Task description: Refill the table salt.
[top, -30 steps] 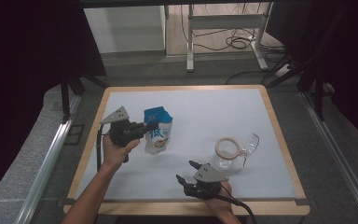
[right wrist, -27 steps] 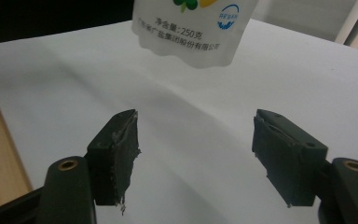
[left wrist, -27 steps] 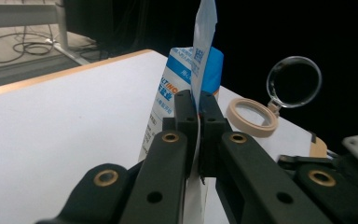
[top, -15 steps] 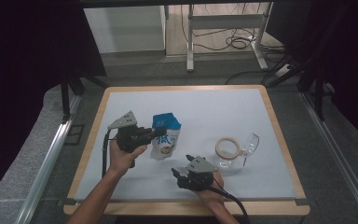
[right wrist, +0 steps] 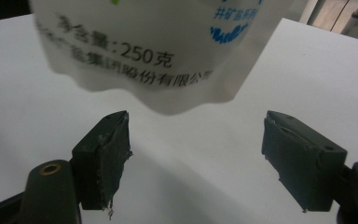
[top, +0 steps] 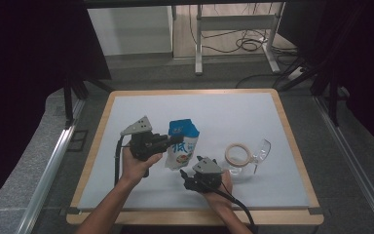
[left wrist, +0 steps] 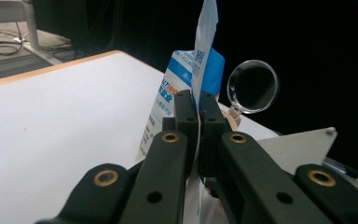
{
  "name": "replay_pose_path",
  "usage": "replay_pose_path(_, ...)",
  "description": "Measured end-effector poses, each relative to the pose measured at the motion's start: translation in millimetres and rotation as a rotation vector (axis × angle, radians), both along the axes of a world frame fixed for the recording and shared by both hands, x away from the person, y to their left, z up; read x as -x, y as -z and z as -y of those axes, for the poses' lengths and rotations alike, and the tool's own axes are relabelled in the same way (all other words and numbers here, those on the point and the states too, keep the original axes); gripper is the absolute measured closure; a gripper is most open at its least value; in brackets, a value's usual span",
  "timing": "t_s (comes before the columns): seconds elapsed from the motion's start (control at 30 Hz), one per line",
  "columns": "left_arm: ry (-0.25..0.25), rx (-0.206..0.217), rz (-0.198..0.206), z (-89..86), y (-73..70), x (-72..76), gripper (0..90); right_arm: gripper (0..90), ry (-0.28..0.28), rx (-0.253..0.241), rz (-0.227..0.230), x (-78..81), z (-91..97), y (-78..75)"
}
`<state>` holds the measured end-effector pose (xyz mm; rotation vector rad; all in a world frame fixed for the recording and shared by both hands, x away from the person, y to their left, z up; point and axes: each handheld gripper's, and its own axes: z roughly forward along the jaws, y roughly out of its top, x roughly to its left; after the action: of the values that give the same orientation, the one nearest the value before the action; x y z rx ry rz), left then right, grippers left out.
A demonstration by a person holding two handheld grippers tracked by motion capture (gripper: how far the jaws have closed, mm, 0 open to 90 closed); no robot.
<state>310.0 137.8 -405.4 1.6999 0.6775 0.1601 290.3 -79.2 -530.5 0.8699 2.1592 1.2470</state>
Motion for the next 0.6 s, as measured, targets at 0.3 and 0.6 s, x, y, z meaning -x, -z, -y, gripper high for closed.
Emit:
replay_pose_path(0.3,0.023,0.008,-0.008,11.1,-2.7,1.6,90.0,25.9,-0.016,-0.005,0.105,-1.7,-0.3,-4.3)
replay_pose_path(0.6,0.027,0.018,-0.01,17.2,-4.8,-0.8,90.0,34.5,-0.055,0.001,0.17,5.7,0.2,-4.9)
